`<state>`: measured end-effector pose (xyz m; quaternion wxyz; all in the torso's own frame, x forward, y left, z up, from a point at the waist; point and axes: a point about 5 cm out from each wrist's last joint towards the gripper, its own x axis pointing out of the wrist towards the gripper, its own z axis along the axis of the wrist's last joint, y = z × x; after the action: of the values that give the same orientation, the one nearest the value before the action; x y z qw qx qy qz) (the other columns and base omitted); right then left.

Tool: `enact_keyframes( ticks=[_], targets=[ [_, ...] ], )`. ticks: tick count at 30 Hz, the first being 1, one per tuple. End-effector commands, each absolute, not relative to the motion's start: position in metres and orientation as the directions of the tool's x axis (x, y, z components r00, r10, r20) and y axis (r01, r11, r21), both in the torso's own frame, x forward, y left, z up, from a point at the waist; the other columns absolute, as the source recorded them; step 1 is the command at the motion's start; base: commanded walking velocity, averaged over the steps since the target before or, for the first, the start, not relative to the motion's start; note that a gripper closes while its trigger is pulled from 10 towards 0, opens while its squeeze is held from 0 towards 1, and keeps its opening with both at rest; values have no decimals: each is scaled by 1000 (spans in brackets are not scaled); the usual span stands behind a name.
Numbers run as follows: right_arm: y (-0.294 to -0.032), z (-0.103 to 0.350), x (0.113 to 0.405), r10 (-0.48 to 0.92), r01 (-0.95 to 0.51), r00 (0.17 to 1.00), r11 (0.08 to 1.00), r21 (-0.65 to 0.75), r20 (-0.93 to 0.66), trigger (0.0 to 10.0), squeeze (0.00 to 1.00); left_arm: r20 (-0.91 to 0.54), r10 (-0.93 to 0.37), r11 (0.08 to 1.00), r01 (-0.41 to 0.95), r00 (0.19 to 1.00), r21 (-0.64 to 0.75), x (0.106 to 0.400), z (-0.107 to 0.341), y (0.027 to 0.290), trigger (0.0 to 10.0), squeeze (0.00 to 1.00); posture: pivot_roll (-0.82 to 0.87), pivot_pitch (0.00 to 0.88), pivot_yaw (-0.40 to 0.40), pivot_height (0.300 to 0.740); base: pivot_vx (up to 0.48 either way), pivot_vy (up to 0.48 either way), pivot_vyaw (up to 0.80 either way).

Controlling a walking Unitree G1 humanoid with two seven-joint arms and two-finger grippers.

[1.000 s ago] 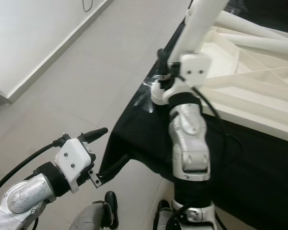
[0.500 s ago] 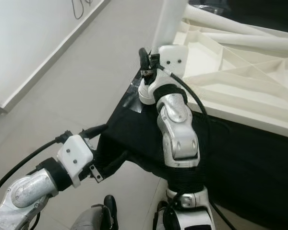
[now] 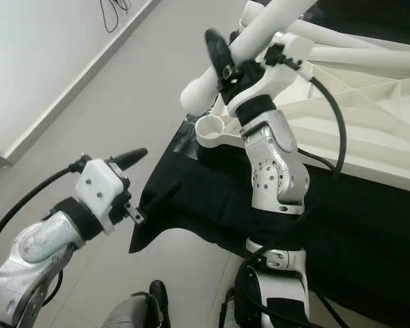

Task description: Building children table

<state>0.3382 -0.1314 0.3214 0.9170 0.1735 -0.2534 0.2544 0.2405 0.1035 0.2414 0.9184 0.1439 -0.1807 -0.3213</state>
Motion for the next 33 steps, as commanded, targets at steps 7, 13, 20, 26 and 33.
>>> enact_keyframes(
  ticks=[7,13,20,26,33],
  targets=[
    [-151,297,343,471,-458,798,879,-129,375,10000,0,388,-638,768,585,665,260,249,281,116,10000,0,14,156,60,740,0,0,0],
    [-183,299,344,390,-323,852,916,-238,348,10000,0,508,-656,734,629,559,255,250,323,128,10000,1000,1,121,64,740,0,0,0],
    [-147,286,335,541,-401,791,812,-424,288,10000,0,634,-631,743,583,446,329,262,374,131,10000,1000,-5,57,74,740,0,0,0],
    [-123,279,328,631,-471,733,740,-481,254,10000,0,635,-634,735,600,441,316,270,378,129,10000,1000,-15,40,81,740,0,0,0],
    [-91,273,318,728,-548,646,652,-525,230,10000,0,570,-681,700,638,460,321,286,368,122,10000,996,-27,26,85,740,0,0,0]
  ],
)
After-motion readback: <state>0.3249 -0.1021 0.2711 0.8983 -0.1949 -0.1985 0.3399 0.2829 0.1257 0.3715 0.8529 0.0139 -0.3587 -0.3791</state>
